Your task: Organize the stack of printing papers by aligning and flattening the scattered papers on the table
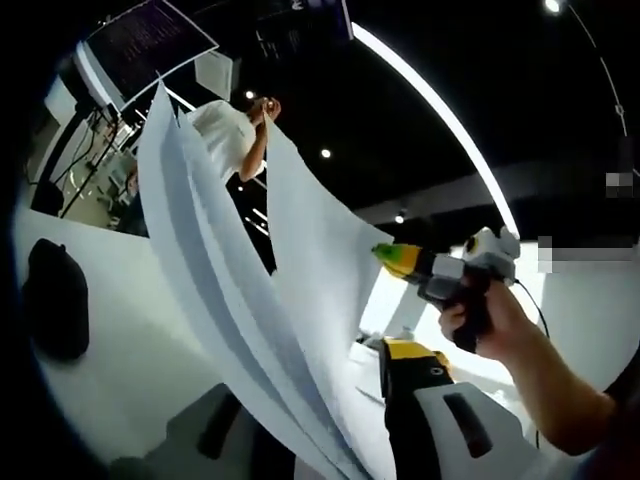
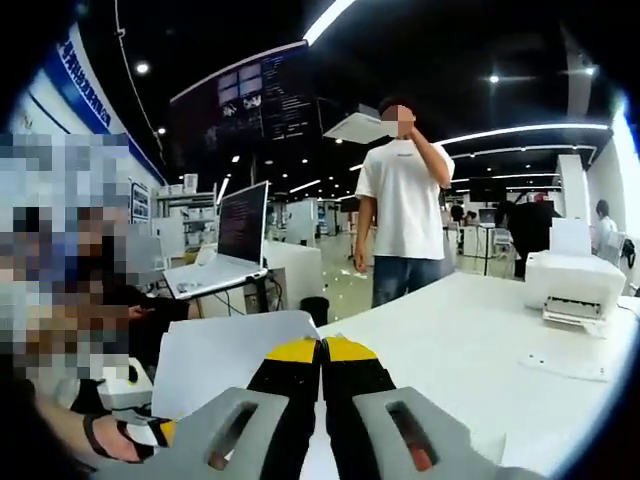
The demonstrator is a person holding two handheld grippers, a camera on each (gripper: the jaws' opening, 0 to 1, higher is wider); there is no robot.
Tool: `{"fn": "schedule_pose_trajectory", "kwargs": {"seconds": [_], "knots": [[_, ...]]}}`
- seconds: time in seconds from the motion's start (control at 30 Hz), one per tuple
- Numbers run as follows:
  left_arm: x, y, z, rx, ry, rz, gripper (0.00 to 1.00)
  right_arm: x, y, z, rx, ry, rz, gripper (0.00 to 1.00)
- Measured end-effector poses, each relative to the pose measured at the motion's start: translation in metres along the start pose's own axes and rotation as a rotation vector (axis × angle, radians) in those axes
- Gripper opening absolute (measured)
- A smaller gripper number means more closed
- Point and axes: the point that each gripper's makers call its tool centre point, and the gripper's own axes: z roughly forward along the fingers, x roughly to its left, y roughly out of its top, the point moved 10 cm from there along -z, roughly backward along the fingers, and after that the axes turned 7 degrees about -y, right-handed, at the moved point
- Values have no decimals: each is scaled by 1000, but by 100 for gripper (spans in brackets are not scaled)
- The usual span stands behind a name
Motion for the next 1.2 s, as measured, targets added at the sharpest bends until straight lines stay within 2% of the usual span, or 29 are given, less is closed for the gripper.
{"fn": "schedule_pose_trajectory", "kwargs": {"seconds": [0.5,0.77,1.2], "knots": [[0,-1,0,3,12,6,25,4,-4,5,7,10,4,0],[1,-1,0,0,24,41,13,5,-5,5,7,16,-10,0],[2,1,-1,-14,23,49,9,10,-1,3,-9,30,-23,0]]}}
